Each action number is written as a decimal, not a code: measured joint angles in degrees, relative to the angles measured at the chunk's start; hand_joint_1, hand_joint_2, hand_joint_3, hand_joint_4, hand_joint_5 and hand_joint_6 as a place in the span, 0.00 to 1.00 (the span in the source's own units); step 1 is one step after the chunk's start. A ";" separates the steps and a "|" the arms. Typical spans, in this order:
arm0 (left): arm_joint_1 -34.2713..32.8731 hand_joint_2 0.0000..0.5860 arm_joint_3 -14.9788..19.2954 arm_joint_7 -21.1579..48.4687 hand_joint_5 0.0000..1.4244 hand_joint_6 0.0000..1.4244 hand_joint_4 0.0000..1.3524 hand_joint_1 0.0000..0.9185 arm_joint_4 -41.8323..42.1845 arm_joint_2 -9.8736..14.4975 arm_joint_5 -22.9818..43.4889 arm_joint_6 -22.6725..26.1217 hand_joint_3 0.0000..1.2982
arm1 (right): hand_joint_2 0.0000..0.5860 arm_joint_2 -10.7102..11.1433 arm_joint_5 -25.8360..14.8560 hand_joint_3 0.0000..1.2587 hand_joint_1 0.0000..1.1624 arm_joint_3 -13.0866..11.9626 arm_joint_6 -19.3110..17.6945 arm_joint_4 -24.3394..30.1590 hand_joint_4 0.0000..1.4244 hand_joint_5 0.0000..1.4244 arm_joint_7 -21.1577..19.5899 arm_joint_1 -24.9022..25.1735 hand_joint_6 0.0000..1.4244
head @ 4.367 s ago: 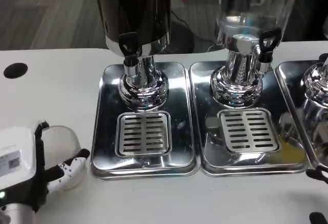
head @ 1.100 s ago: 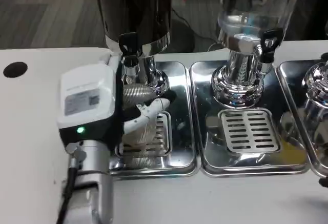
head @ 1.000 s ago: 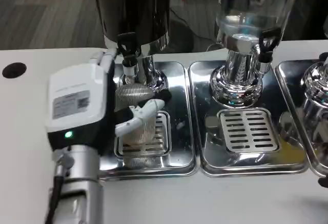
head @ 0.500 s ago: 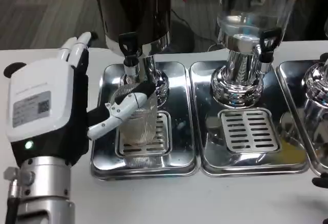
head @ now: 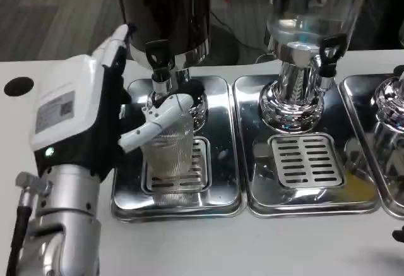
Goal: Grasp the cup under the faucet to collect the drink, then remove the cup.
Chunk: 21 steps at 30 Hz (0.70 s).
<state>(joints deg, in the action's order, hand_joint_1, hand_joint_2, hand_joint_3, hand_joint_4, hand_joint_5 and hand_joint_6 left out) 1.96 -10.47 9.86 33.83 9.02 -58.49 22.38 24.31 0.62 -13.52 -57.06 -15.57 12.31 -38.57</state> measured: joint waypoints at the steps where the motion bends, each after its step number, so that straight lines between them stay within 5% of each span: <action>1: -0.31 0.09 -0.09 0.15 0.45 0.60 0.02 0.03 -0.15 -0.07 -0.08 0.06 0.10 | 0.69 0.03 -0.02 0.19 0.47 -0.10 -0.07 -0.09 0.08 0.08 0.01 0.00 0.07; 21: -2.77 0.09 -1.18 5.96 0.65 0.73 0.20 0.02 1.64 -0.05 -0.80 1.45 0.27 | 0.69 0.23 -0.68 0.18 0.47 -0.29 -0.59 -2.16 0.08 0.08 1.00 0.70 0.07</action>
<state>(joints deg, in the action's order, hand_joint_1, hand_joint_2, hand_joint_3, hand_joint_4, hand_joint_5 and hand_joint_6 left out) -0.81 -11.66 15.82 35.47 8.98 -59.28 23.83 24.54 -0.06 -13.81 -57.65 -17.73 13.31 -37.87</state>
